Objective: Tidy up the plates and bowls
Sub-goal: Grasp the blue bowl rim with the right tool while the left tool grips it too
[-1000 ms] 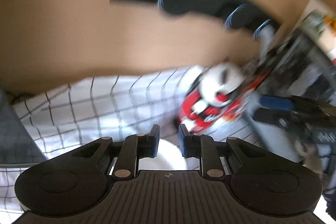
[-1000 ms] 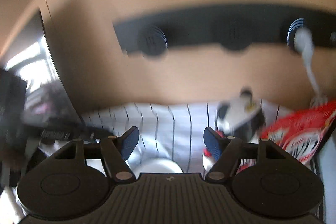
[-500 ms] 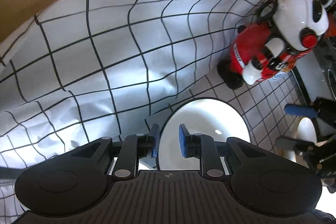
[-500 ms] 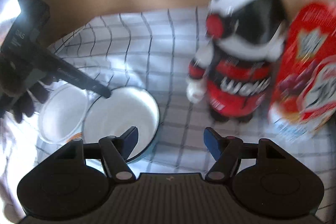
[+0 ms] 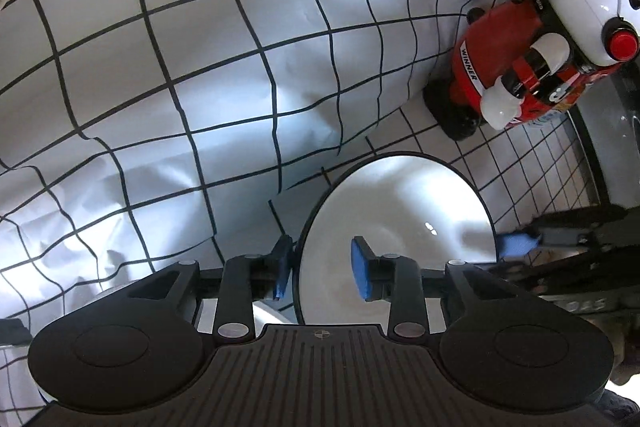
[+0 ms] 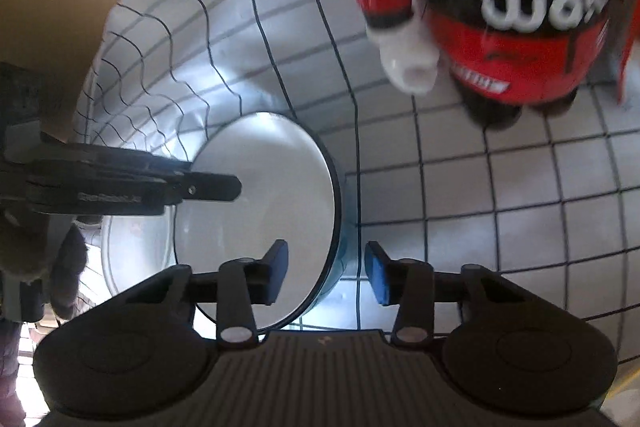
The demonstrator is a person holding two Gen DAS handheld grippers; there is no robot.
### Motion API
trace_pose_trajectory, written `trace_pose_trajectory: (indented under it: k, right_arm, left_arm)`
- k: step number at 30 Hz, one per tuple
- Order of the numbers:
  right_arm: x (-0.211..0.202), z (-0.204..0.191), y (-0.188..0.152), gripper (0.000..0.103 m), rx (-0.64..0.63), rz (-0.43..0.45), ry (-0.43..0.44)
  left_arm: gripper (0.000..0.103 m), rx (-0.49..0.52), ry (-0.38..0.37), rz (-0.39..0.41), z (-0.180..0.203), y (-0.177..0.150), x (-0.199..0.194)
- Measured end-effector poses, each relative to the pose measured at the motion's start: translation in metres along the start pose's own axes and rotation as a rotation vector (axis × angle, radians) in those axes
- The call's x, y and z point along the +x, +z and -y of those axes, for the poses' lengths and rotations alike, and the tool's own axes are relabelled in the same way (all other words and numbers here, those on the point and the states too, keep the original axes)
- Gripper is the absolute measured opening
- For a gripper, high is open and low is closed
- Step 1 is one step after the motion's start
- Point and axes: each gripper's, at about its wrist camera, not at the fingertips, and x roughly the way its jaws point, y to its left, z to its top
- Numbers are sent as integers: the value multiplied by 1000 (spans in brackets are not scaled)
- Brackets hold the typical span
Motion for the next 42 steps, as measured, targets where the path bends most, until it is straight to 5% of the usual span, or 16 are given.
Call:
trace_pose_trajectory:
  k: [13, 28, 42]
  right_arm:
    - [-28, 29, -19, 26, -15, 35, -49]
    - [1, 34, -16, 27, 38, 2, -90]
    - [6, 27, -19, 27, 6, 24, -88]
  left_arm:
    - [41, 1, -80, 18, 35, 9, 17]
    - [30, -13, -31, -89, 41, 4, 61]
    - [29, -54, -22, -79, 39, 2, 65]
